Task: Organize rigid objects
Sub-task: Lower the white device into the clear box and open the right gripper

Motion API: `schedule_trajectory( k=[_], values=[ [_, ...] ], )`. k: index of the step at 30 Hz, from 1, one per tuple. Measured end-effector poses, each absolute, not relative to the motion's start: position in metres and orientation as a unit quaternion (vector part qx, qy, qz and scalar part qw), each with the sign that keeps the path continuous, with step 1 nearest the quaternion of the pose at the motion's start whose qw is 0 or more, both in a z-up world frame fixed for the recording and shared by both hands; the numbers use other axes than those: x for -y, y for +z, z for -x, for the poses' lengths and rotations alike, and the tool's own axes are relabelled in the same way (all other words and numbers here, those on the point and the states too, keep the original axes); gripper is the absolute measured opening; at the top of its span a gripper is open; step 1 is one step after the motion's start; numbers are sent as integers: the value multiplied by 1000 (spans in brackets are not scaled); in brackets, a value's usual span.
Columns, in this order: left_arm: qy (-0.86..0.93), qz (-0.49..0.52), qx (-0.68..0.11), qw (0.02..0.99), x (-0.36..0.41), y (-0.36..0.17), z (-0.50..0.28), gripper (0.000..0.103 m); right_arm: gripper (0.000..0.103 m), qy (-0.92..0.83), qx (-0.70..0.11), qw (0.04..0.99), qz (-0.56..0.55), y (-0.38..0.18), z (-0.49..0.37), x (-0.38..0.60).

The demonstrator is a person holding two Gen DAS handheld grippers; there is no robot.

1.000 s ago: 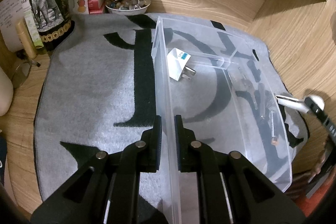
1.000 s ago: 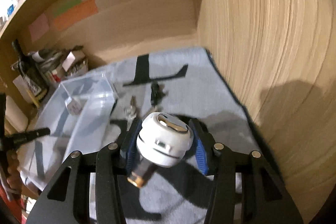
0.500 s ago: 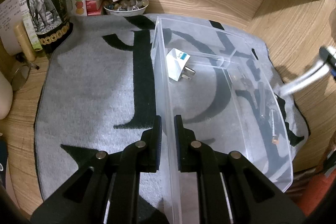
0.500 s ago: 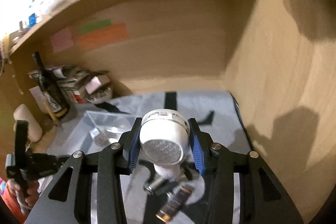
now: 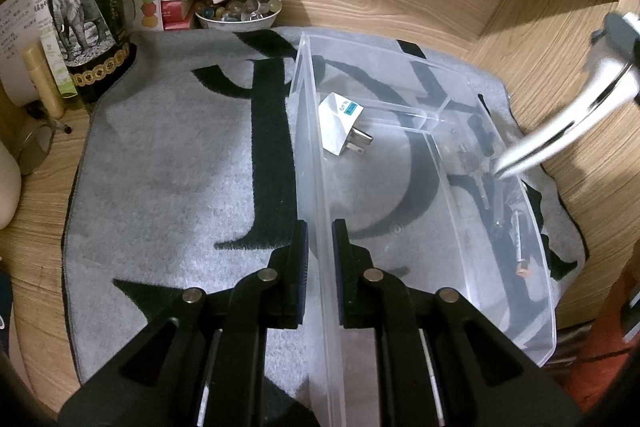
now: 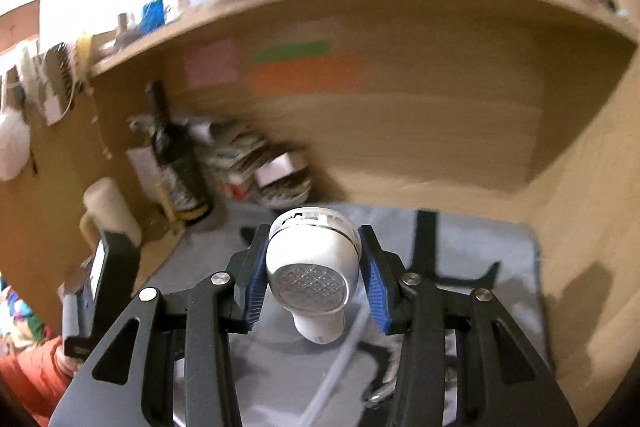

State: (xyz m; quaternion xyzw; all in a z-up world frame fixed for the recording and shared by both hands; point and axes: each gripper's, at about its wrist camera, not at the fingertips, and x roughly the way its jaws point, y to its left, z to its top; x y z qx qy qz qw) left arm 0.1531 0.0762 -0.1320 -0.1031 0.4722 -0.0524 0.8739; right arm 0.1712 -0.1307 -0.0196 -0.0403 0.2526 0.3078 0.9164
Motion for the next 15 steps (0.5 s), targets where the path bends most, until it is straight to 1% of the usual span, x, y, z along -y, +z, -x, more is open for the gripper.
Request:
schedule_trajectory(
  k=[8, 12, 15],
  values=[
    [-52, 100, -473, 874, -76, -131, -153, 11, 39, 354, -338, 869, 77, -71, -184, 89],
    [-51, 101, -472, 874, -76, -131, -154, 11, 39, 354, -347, 865, 74, -73, -196, 87],
    [-50, 106, -468, 876, -77, -129, -154, 11, 39, 340, -347, 869, 94, -76, -205, 81]
  ],
)
